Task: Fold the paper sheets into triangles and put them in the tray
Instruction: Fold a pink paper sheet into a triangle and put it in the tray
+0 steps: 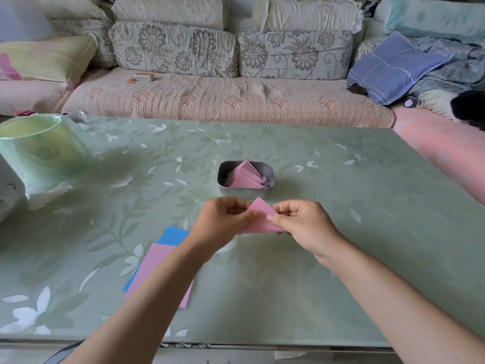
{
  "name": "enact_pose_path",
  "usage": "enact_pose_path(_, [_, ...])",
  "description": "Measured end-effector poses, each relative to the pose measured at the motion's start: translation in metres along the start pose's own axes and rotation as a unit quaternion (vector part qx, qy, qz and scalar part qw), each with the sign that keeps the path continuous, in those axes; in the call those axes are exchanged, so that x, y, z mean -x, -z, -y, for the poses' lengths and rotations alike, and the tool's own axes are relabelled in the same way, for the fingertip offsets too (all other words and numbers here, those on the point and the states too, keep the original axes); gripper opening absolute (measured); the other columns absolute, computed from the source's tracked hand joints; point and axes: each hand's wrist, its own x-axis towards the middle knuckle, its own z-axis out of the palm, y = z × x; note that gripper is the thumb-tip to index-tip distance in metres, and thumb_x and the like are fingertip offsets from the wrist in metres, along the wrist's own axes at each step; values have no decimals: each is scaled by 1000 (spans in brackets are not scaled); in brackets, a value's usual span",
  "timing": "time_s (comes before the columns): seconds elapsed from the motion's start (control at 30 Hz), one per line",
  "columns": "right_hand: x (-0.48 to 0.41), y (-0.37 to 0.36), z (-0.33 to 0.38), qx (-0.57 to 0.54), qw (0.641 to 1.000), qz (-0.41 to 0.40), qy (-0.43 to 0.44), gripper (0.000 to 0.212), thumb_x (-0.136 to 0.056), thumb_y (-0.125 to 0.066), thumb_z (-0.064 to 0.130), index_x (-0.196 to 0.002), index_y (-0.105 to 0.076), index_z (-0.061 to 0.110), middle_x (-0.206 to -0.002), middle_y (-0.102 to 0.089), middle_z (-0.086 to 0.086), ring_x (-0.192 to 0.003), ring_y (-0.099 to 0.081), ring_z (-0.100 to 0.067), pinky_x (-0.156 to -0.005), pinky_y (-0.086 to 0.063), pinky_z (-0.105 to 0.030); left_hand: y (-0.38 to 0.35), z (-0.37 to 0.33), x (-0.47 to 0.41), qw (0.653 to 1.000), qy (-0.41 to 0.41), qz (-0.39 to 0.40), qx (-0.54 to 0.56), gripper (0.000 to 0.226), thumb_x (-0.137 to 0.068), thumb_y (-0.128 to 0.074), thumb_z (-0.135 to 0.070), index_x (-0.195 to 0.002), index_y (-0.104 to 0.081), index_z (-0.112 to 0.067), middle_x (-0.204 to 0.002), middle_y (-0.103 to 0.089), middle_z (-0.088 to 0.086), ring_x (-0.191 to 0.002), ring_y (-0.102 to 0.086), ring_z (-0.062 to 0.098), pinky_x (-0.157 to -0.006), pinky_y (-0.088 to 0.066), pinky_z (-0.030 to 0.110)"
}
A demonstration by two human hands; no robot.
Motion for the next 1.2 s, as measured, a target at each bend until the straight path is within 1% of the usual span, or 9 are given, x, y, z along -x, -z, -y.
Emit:
enact_pose_path(0.17, [2,1,0,4,1000,23,7,10,-88,-73,9,-94,-77,16,-87,-78,-4,-76,-70,-12,-71,-56,-22,-2,0,2,1000,-4,-18,5,14,-80,-81,-24,-69,-77,-33,-69,-74,-4,-57,-63,7,-57,-53,20])
enact_pose_path(0.3, [3,-1,0,35,999,23,29,14,-91,-69,10,-100,-78,17,-90,-78,-1,-88,-73,-19,-85,-57,-31,-4,0,3,999,-22,-23,-3,10,-85,-77,-27,-82,-77,-37,-73,-75,-2,-58,-64,14,-65,-58,34])
enact_pose_path(0.5, [3,-2,-2,63,997,12,51,21,-93,-65,12,-100,-79,27,-88,-78,6,-85,-71,-12,-80,-55,-26,-8,-1,6,996,-66,-45,-41,31,-89,-72,-31,-75,-71,-59,-72,-74,-13,-58,-59,3,-61,-53,26])
enact_pose_path(0.6, [3,-2,-3,70,995,11,67,25,-93,-64,12,-99,-79,31,-84,-76,12,-76,-66,-1,-71,-50,-15,-11,0,7,993,-84,-56,-54,26,-90,-70,-29,-80,-73,-53,-75,-73,-17,-61,-56,-5,-59,-46,13])
enact_pose_path(0.73, [3,-2,-6,124,987,6,100,27,-96,-58,15,-102,-77,34,-72,-69,17,-63,-54,-1,-61,-42,-16,-17,3,8,991,-98,-71,-53,23,-91,-69,-23,-90,-72,-46,-79,-73,-25,-65,-55,-7,-63,-45,12])
enact_pose_path(0.9, [3,-7,-9,175,976,3,131,27,-99,-51,15,-108,-72,30,-88,-69,5,-84,-60,-16,-77,-48,-27,-21,5,8,993,-90,-65,-39,18,-92,-68,-21,-94,-74,-38,-81,-71,-30,-72,-61,-11,-68,-48,10])
enact_pose_path(1.03, [4,-10,-9,191,971,-11,144,28,-99,-51,15,-110,-71,31,-89,-63,8,-85,-56,-7,-72,-41,-13,-21,5,9,992,-94,-70,-48,20,-92,-67,-21,-93,-73,-40,-80,-73,-27,-73,-61,-4,-71,-50,15])
enact_pose_path(1.13, [5,-10,-8,204,968,-19,145,26,-101,-49,15,-111,-71,25,-88,-60,5,-84,-55,-8,-73,-41,-16,-23,5,10,992,-92,-73,-45,19,-92,-67,-20,-95,-75,-37,-80,-73,-26,-73,-61,-4,-71,-49,14])
enact_pose_path(1.2, [5,-10,-9,235,961,-10,148,21,-101,-47,14,-99,-68,15,-81,-53,3,-77,-50,-12,-69,-39,-24,-24,6,10,991,-93,-77,-50,20,-92,-67,-20,-93,-74,-38,-79,-73,-25,-73,-62,-2,-71,-50,15])
